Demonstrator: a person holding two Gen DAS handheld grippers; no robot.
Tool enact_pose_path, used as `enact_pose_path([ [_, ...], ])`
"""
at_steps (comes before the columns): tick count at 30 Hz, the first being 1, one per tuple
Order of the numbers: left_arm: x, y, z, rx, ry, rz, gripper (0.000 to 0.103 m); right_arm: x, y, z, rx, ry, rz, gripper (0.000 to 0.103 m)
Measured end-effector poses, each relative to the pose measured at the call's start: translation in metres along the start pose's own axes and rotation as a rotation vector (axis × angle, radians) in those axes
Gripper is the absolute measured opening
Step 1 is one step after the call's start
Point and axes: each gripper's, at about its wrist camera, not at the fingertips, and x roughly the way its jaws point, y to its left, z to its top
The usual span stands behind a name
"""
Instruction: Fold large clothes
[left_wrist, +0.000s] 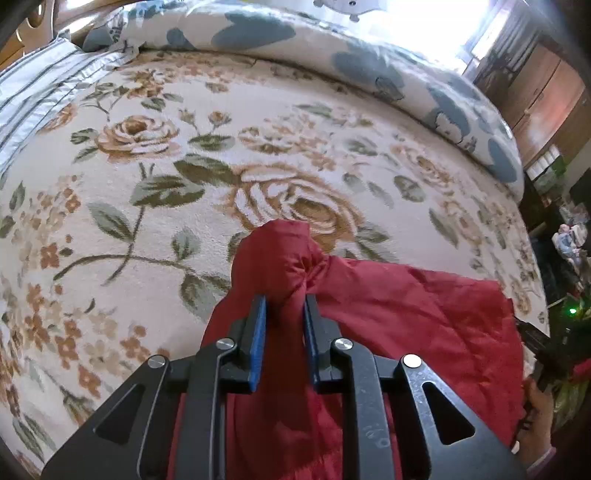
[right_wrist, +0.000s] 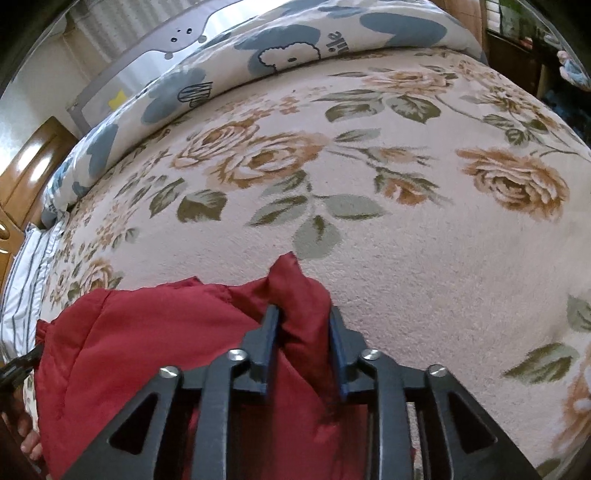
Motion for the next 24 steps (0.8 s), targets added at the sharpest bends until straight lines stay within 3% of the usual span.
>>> enact_pose_path([
  [6,-0.031,-0.011,-0.021,0.029,-0.024,-0.048,0.016,-0.022,-0.007,-0.001,0.039,-0.038,0.008,0.053],
  [10,-0.047,-0.024,-0.039,0.072,-0.031,-0.081,0.016,-0.051,0.0,-0.01,0.008,-0.09,0.022,0.054],
  [14,-0.061,-0.037,-0.058,0.111,-0.036,-0.104,0.016,-0.079,0.015,-0.03,-0.045,-0.101,0.092,0.059],
  [18,-0.071,-0.047,-0.076,0.137,-0.042,-0.115,0.035,-0.098,0.036,-0.061,-0.142,-0.088,0.14,0.067],
  [24,-0.079,-0.057,-0.102,0.177,-0.026,-0.105,0.036,-0.11,0.047,-0.106,-0.212,-0.049,0.138,0.067],
])
